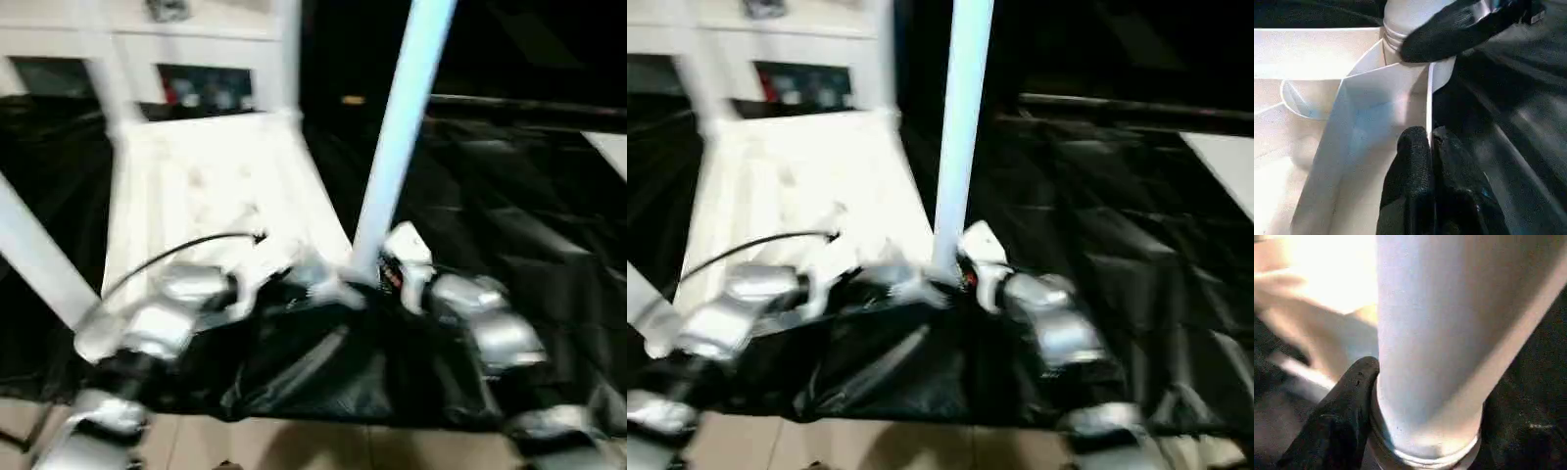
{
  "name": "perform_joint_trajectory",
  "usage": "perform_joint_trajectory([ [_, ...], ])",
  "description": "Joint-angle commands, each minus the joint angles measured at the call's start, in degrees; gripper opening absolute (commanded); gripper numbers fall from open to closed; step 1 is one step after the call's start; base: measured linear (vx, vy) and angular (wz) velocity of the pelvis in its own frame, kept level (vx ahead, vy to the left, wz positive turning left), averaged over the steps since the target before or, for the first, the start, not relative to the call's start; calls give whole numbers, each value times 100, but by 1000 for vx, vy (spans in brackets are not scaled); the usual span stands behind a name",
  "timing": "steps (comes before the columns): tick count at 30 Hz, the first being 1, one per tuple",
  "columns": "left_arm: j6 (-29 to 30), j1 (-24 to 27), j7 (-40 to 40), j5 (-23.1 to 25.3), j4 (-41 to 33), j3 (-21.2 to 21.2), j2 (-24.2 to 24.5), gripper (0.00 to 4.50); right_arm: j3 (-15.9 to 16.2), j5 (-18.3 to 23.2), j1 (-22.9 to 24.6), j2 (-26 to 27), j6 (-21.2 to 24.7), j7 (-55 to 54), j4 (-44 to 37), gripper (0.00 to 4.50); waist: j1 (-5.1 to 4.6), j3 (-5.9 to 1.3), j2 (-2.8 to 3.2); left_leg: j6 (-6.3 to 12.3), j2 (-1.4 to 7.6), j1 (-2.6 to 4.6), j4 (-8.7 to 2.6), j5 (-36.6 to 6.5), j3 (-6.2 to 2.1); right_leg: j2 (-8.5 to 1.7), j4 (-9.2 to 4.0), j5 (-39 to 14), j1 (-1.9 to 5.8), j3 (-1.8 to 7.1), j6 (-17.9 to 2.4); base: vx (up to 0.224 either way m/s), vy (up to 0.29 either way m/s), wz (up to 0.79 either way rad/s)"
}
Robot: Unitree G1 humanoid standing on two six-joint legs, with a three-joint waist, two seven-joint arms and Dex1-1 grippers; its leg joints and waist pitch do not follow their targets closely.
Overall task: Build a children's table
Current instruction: Rotate leg to tighten
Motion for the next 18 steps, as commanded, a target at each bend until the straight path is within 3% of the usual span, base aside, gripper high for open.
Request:
perform_joint_trajectory([
  [1,92,-98,321,-44,-175,-90,-328,0,261,-224,-23,311,113,-448,225,272,-5,-303,-32,-127,76,49,-450,-1712,-17,-297,-536,-2468,191,179,-816,0,0,0],
  [3,131,-86,634,65,-156,-176,-592,0,247,-396,-92,696,133,-1170,407,272,-27,-305,-5,-123,76,58,-452,-1768,-25,-294,-550,-2469,175,184,-785,0,0,0],
  [5,137,-79,765,150,-142,-286,-758,0,347,-474,-160,904,41,-1221,497,272,-63,-312,-19,-130,71,33,-457,-1781,-28,-281,-541,-2390,185,182,-775,0,0,0],
  [6,132,-60,767,189,-172,-366,-815,0,383,-495,-188,970,-44,-1183,507,307,-56,-313,6,-107,68,59,-445,-1846,-17,-274,-562,-2364,165,184,-760,0,0,0],
  [8,135,-45,710,159,-216,-388,-854,0,268,-262,-178,1017,-82,-945,385,342,-55,-325,11,-59,64,33,-445,-1799,-16,-267,-539,-2151,192,195,-790,0,0,0],
  [13,-74,-5,343,29,-303,-333,-617,0,298,-89,-103,705,-100,-400,132,387,-43,-348,16,47,76,18,-433,-1526,2,-255,-471,-1463,228,194,-1006,0,0,0],
  [18,-476,52,-361,-212,-332,-162,-178,0,375,-57,-27,-49,-243,567,-206,403,-10,-357,-24,185,75,6,-409,-1356,12,-272,-466,-1419,254,190,-1041,0,0,0],
])
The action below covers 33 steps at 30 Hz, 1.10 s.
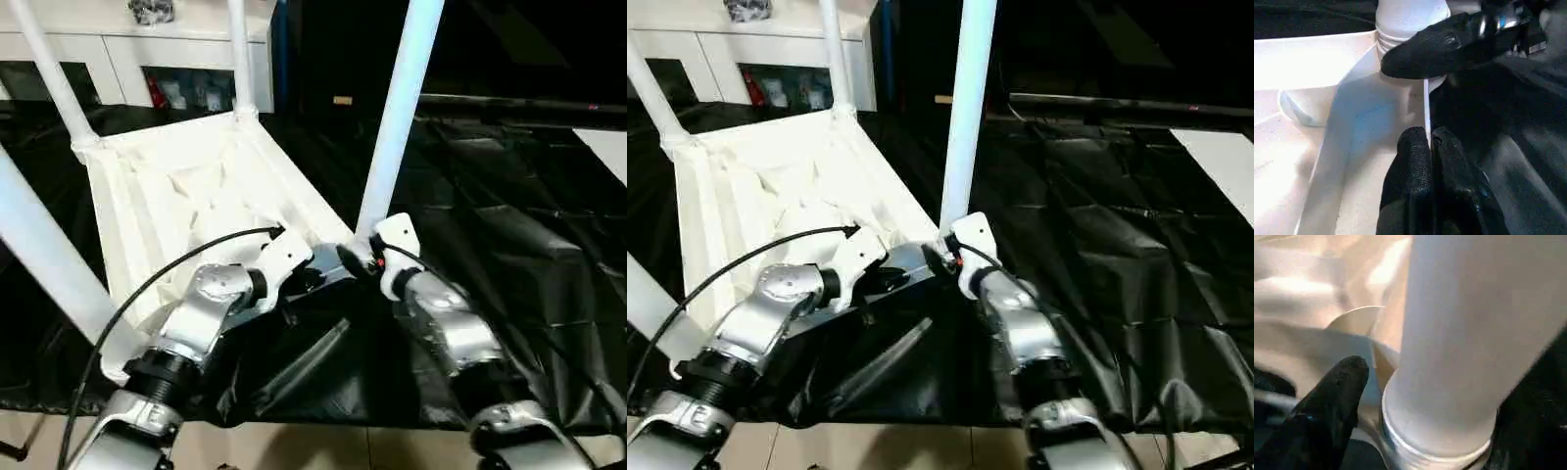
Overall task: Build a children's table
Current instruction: Rotate leg to tighten
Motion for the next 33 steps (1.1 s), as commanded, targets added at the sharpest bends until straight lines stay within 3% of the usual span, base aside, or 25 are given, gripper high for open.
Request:
perform_joint_trajectory([
  [1,-429,44,-573,-422,-218,-110,-10,0,356,75,92,-171,-152,847,-299,403,32,-338,-48,223,78,8,-381,-1274,22,-272,-442,-1314,271,202,-1046,0,0,0],
  [3,-433,102,-1042,-551,-292,-144,214,0,429,148,160,-460,-255,1433,-388,403,63,-343,0,247,89,25,-375,-1239,23,-275,-425,-1146,269,201,-1134,0,0,0],
  [8,-510,110,-1594,-644,-253,-191,448,0,587,243,226,-847,-393,2306,-488,403,53,-337,9,277,99,29,-379,-1235,23,-255,-391,-889,277,192,-1332,0,0,0],
  [14,-539,-8,-2034,-732,-91,-240,613,0,691,516,232,-1125,-197,3080,-724,403,111,-337,-20,310,111,50,-370,-1267,35,-270,-390,-978,279,203,-1365,0,0,0],
  [15,-545,-25,-2121,-761,-75,-258,638,0,706,527,225,-1147,-194,3169,-719,377,126,-337,-20,298,111,54,-370,-1263,36,-269,-388,-1006,275,199,-1362,0,0,0],
  [17,-555,-48,-2238,-778,-62,-295,676,0,744,516,219,-1176,-215,3280,-715,369,138,-341,-26,281,112,54,-368,-1215,36,-272,-381,-991,276,199,-1367,0,0,0],
  [29,-596,-21,-2312,-761,-12,-261,715,0,817,598,385,-1116,-78,3432,-938,279,180,-348,-18,247,113,55,-369,-1164,33,-271,-370,-878,287,198,-1363,0,0,0],
  [33,-553,-26,-1666,-659,109,-135,459,0,740,610,605,-884,-8,3017,-1001,271,196,-324,-19,196,113,68,-386,-1324,35,-272,-403,-1150,265,202,-1305,0,0,0],
])
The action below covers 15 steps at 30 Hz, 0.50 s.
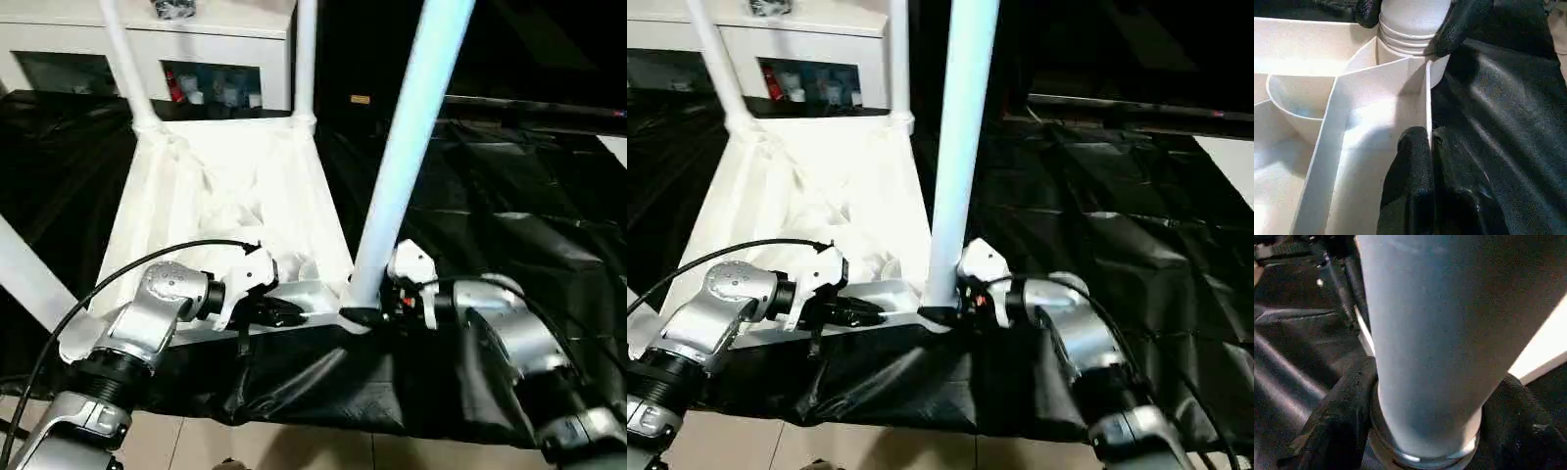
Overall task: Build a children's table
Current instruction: Rotate leg to tighten
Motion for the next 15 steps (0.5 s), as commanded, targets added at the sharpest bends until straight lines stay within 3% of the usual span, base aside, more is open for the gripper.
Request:
perform_joint_trajectory([
  [1,-42,-199,900,90,127,14,-582,0,137,9,120,498,178,-643,-48,270,-41,-314,-40,157,114,78,-418,-1417,36,-273,-438,-1375,238,201,-1239,0,0,0],
  [2,-40,-202,926,97,133,17,-593,0,131,5,120,510,183,-671,-44,270,-42,-293,-26,118,115,97,-428,-1509,35,-269,-459,-1555,212,205,-1204,0,0,0],
  [3,98,-253,1471,253,189,32,-855,0,1,-101,109,844,301,-1366,72,270,-58,-279,-54,34,96,115,-432,-1754,21,-281,-504,-2107,204,195,-1069,0,0,0],
  [4,98,-253,1471,253,189,32,-855,0,1,-101,109,844,301,-1366,72,269,-68,-276,-60,-40,91,109,-441,-1822,6,-297,-537,-2489,195,198,-926,-50,-5,0],
  [6,462,-296,2100,419,99,-30,-1266,0,-193,-210,9,1428,473,-2408,309,269,-124,-263,-77,-104,85,107,-459,-1957,-26,-308,-595,-3016,157,183,-674,0,0,0],
  [8,557,-322,2289,460,74,-54,-1415,0,-251,-272,-76,1619,526,-2782,438,268,-163,-255,-82,-133,70,98,-460,-2044,-46,-313,-625,-3281,152,159,-562,0,0,0],
  [11,661,-393,2586,552,74,-98,-1685,0,-125,-676,-323,1751,416,-3343,790,268,-216,-260,-70,-113,59,92,-458,-2148,-66,-302,-658,-3360,131,143,-468,0,0,0],
  [12,647,-416,2636,603,88,-135,-1770,0,-254,-633,-459,1842,464,-3537,931,268,-232,-267,-34,-102,55,98,-452,-2160,-65,-302,-666,-3315,120,147,-462,0,0,0],
  [13,644,-420,2651,612,93,-138,-1798,0,-291,-611,-494,1869,472,-3566,952,268,-264,-272,-62,-83,49,83,-449,-2173,-66,-293,-670,-3284,125,139,-467,0,0,0],
  [15,628,-429,2674,657,104,-170,-1908,0,-452,-517,-636,2004,468,-3663,995,268,-267,-294,-16,-50,56,68,-452,-2065,-65,-294,-648,-3023,137,152,-523,0,0,0],
])
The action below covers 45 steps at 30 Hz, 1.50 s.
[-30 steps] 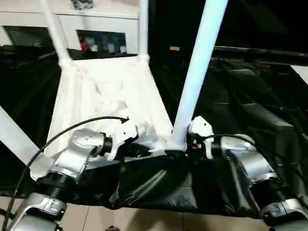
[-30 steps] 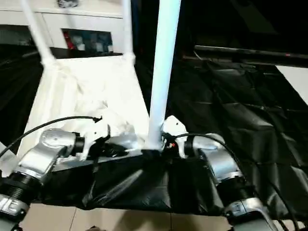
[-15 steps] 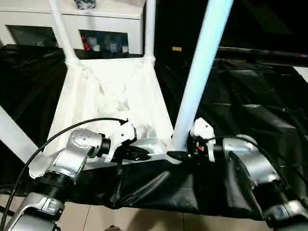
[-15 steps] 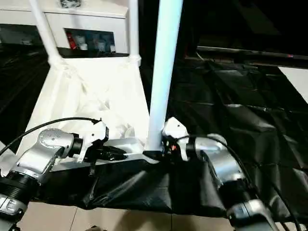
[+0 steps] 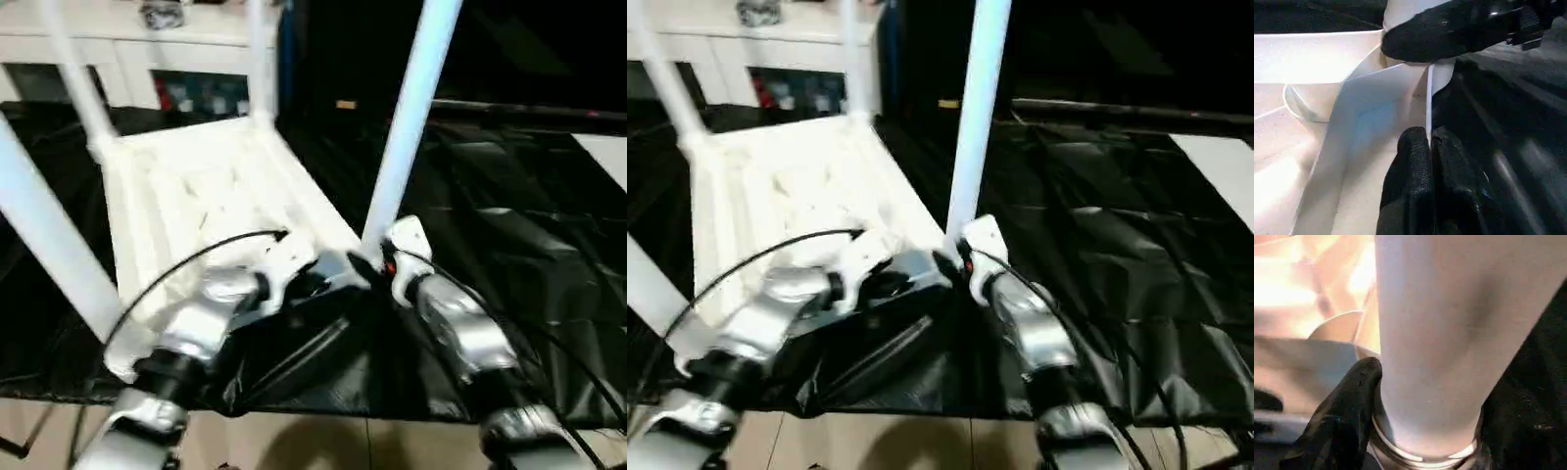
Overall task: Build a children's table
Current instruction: Rotate leg to tighten
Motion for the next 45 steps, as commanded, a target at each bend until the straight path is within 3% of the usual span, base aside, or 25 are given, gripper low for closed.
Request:
perform_joint_trajectory([
  [1,-128,-192,18,-178,-64,-314,-514,0,570,-26,-79,502,-68,337,-38,268,-6,-293,-27,-23,67,46,-452,-1988,-41,-273,-596,-2754,139,153,-610,0,0,0],
  [2,-121,-172,-13,-169,-95,-329,-494,0,606,-59,-50,479,-128,404,-87,323,5,-296,-16,-8,67,40,-453,-1956,-38,-273,-585,-2638,145,159,-641,0,0,0],
  [5,-252,-60,-379,-314,-277,-305,-226,0,582,156,83,266,-52,942,-287,348,23,-315,-25,77,80,24,-444,-1746,-8,-264,-519,-2022,185,180,-853,0,0,0],
  [8,-316,18,-637,-408,-371,-254,-34,0,690,101,129,41,-142,1174,-343,381,36,-314,-19,119,86,21,-438,-1631,2,-268,-494,-1816,195,184,-955,0,0,0],
  [10,-370,79,-932,-481,-436,-204,181,0,718,122,141,-201,-224,1493,-409,387,22,-320,-30,142,79,-12,-435,-1561,1,-272,-476,-1788,231,176,-978,0,0,0],
  [12,-404,119,-1132,-546,-491,-187,300,0,711,158,142,-317,-256,1681,-453,396,36,-332,-19,170,87,6,-423,-1442,12,-280,-468,-1666,230,184,-1029,0,0,0],
  [13,-506,186,-1488,-664,-573,-173,485,0,713,210,149,-515,-345,2019,-523,396,56,-346,11,191,95,24,-412,-1358,12,-285,-452,-1470,236,186,-1110,0,0,0],
  [16,-612,265,-2014,-793,-653,-202,753,0,731,327,167,-811,-417,2664,-651,396,49,-360,13,344,95,-12,-391,-974,24,-246,-344,-608,275,175,-1340,0,0,0],
  [18,-630,261,-2124,-802,-619,-208,822,0,752,368,174,-905,-401,2899,-702,396,57,-367,35,390,101,13,-383,-934,25,-244,-326,-427,279,167,-1452,0,0,0],
  [21,-752,195,-2431,-814,-481,-242,1011,0,975,438,234,-1246,-470,3649,-864,396,86,-362,44,411,117,34,-372,-1022,33,-243,-311,-386,275,171,-1532,0,0,0],
  [23,-767,149,-2519,-841,-438,-235,1052,0,1046,470,251,-1343,-482,3880,-899,396,115,-352,39,395,120,42,-376,-1119,38,-247,-323,-494,271,171,-1547,0,0,0],
  [24,-772,112,-2699,-896,-422,-252,1136,0,1115,487,255,-1433,-520,4097,-899,396,132,-345,-1,367,124,45,-382,-1181,47,-254,-337,-624,267,176,-1531,0,0,0],
  [25,-772,112,-2699,-896,-422,-252,1136,0,1115,487,255,-1433,-520,4097,-899,396,163,-340,19,336,130,59,-386,-1248,46,-272,-346,-790,258,181,-1507,0,0,0],
  [30,-744,97,-3047,-997,-441,-300,1265,0,1198,522,272,-1475,-461,4365,-952,349,182,-334,0,238,131,52,-399,-1290,38,-279,-355,-1060,254,186,-1398,0,0,0],
  [36,-736,109,-3166,-1001,-431,-298,1320,0,1294,542,346,-1464,-509,4471,-965,284,195,-351,23,266,127,46,-386,-1107,39,-269,-327,-746,261,181,-1452,0,0,0],
  [42,-821,114,-2789,-922,-406,-187,1265,0,1279,509,453,-1358,-499,4326,-989,267,218,-350,11,276,127,49,-382,-1112,42,-270,-326,-718,264,181,-1458,0,0,0],
  [45,-681,58,-1879,-720,-320,29,1013,0,1110,319,496,-995,-462,3297,-798,266,228,-319,6,170,124,67,-408,-1359,38,-276,-376,-1181,242,183,-1355,0,0,0],
])
